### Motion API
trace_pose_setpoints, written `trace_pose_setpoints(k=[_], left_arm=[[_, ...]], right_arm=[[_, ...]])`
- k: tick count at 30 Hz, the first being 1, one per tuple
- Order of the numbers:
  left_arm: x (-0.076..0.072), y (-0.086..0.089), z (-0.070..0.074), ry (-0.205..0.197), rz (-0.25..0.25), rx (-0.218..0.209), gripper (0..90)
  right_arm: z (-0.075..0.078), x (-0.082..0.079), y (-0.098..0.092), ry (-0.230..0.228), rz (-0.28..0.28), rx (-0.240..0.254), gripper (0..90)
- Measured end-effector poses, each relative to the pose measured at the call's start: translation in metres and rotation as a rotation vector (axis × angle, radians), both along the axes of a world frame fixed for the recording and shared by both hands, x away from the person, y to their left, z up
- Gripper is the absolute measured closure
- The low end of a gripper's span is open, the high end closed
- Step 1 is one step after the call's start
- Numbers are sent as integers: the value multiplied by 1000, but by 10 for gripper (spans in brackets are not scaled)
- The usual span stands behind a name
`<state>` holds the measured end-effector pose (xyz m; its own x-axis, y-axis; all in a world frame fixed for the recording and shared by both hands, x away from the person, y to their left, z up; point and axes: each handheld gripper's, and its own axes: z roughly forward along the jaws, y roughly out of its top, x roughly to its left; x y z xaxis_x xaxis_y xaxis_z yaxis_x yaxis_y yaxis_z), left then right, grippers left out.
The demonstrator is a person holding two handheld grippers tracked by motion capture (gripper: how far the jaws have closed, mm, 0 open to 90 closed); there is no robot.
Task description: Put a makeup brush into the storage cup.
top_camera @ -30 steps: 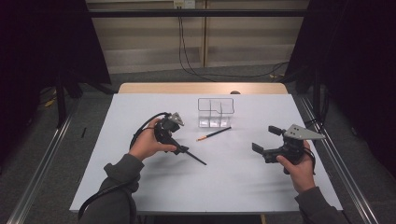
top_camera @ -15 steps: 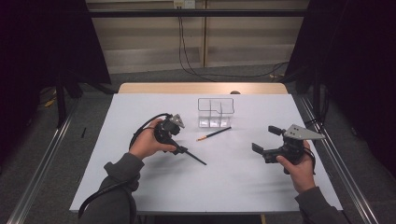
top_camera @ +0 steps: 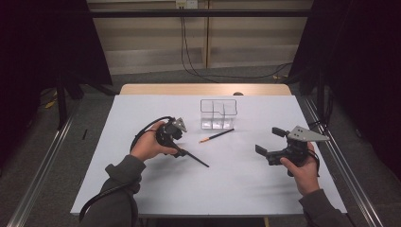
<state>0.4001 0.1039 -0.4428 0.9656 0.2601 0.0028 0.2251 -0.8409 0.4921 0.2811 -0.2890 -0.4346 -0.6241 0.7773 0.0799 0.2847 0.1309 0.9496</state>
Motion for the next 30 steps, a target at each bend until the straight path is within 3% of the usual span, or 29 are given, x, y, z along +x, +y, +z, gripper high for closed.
trace_pose_setpoints(k=[9, 13, 18, 30], left_arm=[[-1, -3, -5, 7, -15, 9, 309], [-1, -4, -8, 37, -23, 12, 359], [-1, -4, -10, 40, -37, 26, 380], [-1, -1, -15, 61, -30, 42, 406]], right_arm=[[0, 0, -1, 2, -1, -1, 0], [0, 0, 0, -1, -2, 2, 0], [0, 0, 0, -1, 2, -4, 0], [0, 0, -1, -3, -3, 0, 0]])
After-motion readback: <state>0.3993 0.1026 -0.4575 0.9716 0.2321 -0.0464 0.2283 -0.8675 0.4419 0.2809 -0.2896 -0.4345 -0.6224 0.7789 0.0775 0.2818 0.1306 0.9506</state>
